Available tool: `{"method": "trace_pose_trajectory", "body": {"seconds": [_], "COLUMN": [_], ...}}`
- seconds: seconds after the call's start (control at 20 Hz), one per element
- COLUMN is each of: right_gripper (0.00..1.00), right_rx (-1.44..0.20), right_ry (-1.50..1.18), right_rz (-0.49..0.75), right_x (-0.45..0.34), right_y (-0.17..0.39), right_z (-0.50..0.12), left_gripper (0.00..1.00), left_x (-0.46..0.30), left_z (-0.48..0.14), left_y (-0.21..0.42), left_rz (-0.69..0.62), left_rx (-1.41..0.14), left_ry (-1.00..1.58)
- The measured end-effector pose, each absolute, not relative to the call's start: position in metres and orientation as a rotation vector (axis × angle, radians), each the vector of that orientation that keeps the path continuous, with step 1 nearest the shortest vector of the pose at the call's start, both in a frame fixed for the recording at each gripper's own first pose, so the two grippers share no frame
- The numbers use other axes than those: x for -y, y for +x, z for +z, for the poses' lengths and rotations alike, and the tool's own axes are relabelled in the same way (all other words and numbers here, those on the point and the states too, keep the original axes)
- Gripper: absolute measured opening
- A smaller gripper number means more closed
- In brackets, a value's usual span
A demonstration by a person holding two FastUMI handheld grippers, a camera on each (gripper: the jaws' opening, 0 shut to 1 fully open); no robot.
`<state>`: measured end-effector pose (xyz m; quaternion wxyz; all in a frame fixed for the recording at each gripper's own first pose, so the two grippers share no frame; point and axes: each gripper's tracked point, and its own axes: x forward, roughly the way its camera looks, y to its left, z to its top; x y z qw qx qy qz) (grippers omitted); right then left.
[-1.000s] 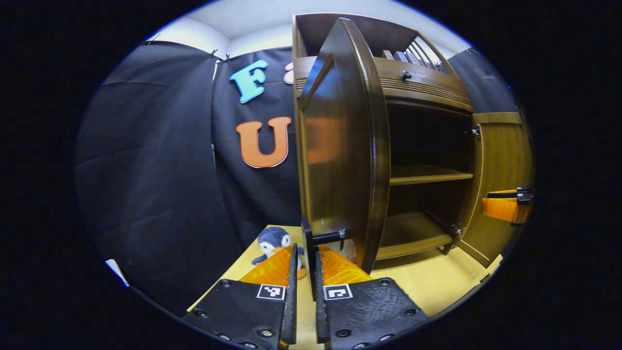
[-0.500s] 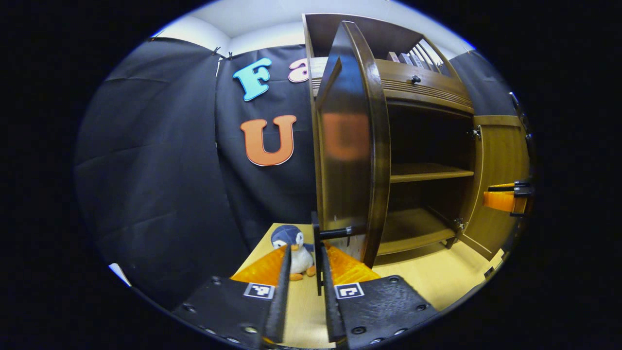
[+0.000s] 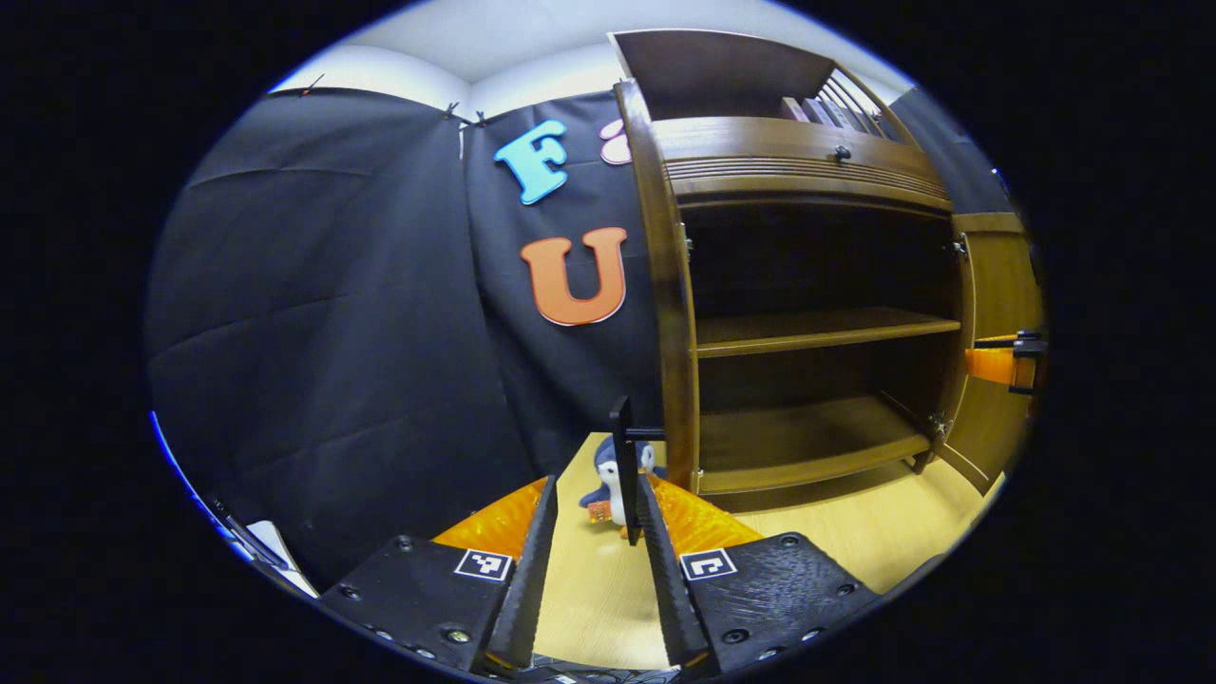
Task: Open the right door of the double-door shoe cabinet with the right hand, and open the left door with the left hand.
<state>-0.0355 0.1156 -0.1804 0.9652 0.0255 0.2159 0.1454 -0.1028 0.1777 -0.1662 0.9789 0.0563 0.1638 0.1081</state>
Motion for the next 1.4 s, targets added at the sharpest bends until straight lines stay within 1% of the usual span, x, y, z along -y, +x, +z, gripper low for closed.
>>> {"method": "trace_pose_trajectory", "body": {"seconds": [0.05, 0.1, 0.15, 0.2, 0.25, 0.35, 0.4, 0.45, 0.5, 0.6, 0.7, 0.75, 0.8, 0.85, 1.1, 1.4], "right_gripper": [0.51, 0.51, 0.54, 0.54, 0.54, 0.62, 0.65, 0.71, 0.78, 0.89, 0.89, 0.89, 0.89, 0.89, 0.89, 0.89], "right_rx": [-0.426, -0.403, -0.381, -0.361, -0.346, -0.317, -0.305, -0.296, -0.292, -0.27, -0.251, -0.241, -0.23, -0.22, -0.188, -0.143], "right_ry": [0.052, 0.053, 0.055, 0.056, 0.061, 0.071, 0.07, 0.067, 0.062, 0.065, 0.065, 0.065, 0.065, 0.063, 0.075, 0.082], "right_rz": [0.283, 0.26, 0.243, 0.222, 0.21, 0.19, 0.178, 0.167, 0.151, 0.138, 0.125, 0.123, 0.12, 0.117, 0.083, 0.085], "right_x": [-0.111, -0.104, -0.098, -0.092, -0.087, -0.078, -0.072, -0.066, -0.06, -0.052, -0.045, -0.042, -0.039, -0.036, -0.019, -0.013], "right_y": [-0.033, -0.03, -0.026, -0.023, -0.02, -0.019, -0.02, -0.019, -0.019, -0.022, -0.024, -0.025, -0.026, -0.026, -0.029, -0.029], "right_z": [-0.178, -0.173, -0.166, -0.16, -0.155, -0.142, -0.136, -0.132, -0.128, -0.119, -0.109, -0.104, -0.098, -0.094, -0.078, -0.067], "left_gripper": [0.52, 0.61, 0.69, 0.78, 0.89, 0.89, 0.99, 0.8, 0.91, 0.96, 0.96, 0.9, 0.9, 0.96, 0.96, 0.96], "left_x": [-0.181, -0.178, -0.173, -0.166, -0.158, -0.136, -0.123, -0.111, -0.101, -0.076, -0.055, -0.044, -0.035, -0.026, 0.008, 0.017], "left_z": [-0.161, -0.15, -0.14, -0.132, -0.125, -0.113, -0.107, -0.103, -0.098, -0.09, -0.084, -0.08, -0.076, -0.071, -0.054, -0.041], "left_y": [-0.107, -0.108, -0.111, -0.111, -0.109, -0.1, -0.095, -0.089, -0.084, -0.072, -0.064, -0.059, -0.054, -0.05, -0.033, -0.029], "left_rz": [0.242, 0.253, 0.262, 0.26, 0.25, 0.208, 0.183, 0.162, 0.142, 0.09, 0.038, 0.011, -0.006, -0.022, -0.107, -0.1], "left_rx": [-0.317, -0.289, -0.261, -0.24, -0.221, -0.192, -0.179, -0.166, -0.153, -0.131, -0.116, -0.105, -0.098, -0.089, -0.052, -0.012], "left_ry": [0.106, 0.094, 0.081, 0.077, 0.082, 0.093, 0.093, 0.092, 0.093, 0.092, 0.086, 0.08, 0.075, 0.073, 0.062, 0.056]}}
